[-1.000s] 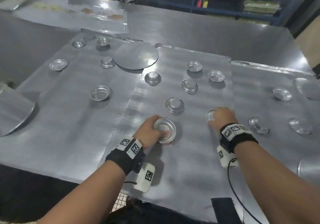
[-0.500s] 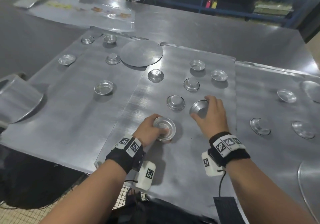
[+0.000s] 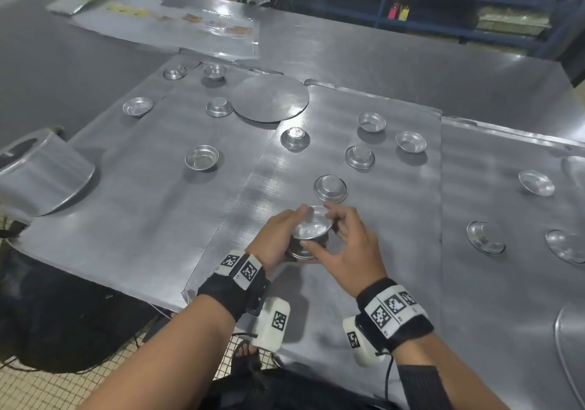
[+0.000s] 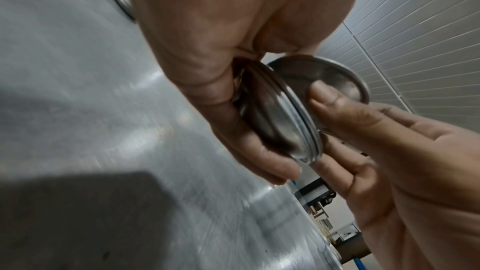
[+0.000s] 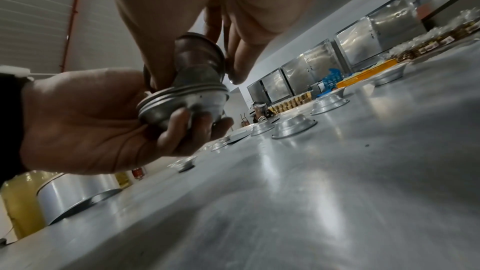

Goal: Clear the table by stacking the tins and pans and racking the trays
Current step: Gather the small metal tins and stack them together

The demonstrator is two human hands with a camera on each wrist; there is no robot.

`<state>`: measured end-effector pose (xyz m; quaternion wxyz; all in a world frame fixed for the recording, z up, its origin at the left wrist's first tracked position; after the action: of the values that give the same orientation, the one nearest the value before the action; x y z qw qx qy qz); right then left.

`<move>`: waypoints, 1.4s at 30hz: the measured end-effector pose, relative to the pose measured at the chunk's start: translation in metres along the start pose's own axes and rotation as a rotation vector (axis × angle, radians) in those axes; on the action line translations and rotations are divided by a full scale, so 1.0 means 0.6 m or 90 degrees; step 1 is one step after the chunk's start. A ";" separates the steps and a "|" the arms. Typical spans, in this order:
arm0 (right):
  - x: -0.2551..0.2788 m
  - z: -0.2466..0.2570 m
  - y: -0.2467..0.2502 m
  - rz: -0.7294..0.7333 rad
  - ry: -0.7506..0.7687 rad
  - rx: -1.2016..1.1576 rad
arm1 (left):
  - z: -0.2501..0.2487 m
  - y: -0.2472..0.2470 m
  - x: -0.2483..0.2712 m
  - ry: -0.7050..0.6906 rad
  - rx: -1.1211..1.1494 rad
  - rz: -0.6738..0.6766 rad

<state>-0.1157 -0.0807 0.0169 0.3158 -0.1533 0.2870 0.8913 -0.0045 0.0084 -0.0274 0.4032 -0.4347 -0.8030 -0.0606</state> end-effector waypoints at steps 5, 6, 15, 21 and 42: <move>0.006 -0.015 -0.024 0.049 -0.043 -0.025 | -0.002 0.018 -0.002 -0.034 -0.004 -0.031; 0.005 -0.017 -0.027 0.058 -0.044 -0.029 | -0.003 0.023 -0.004 -0.040 -0.003 -0.039; -0.035 -0.036 -0.051 0.245 -0.048 0.032 | -0.011 0.068 -0.012 -0.075 0.013 -0.081; -0.104 -0.104 -0.048 0.356 -0.052 0.273 | -0.018 0.099 -0.019 -0.112 -0.068 -0.137; -0.171 -0.176 -0.031 0.239 -0.148 0.413 | -0.007 0.126 -0.027 -0.116 -0.142 -0.200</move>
<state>-0.0164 -0.1820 -0.0273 0.2093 0.1116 0.5390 0.8082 0.0596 0.0425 -0.0551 0.2640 -0.3497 -0.8823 -0.1718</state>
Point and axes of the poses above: each hand's wrist, its own x-axis away from the middle knuckle, its own y-axis out of the back of the hand, z = x × y, the point moved 7 cm from there along -x, towards the middle knuckle, and after that the axes turned 15 degrees about y, right-handed, at the moved point
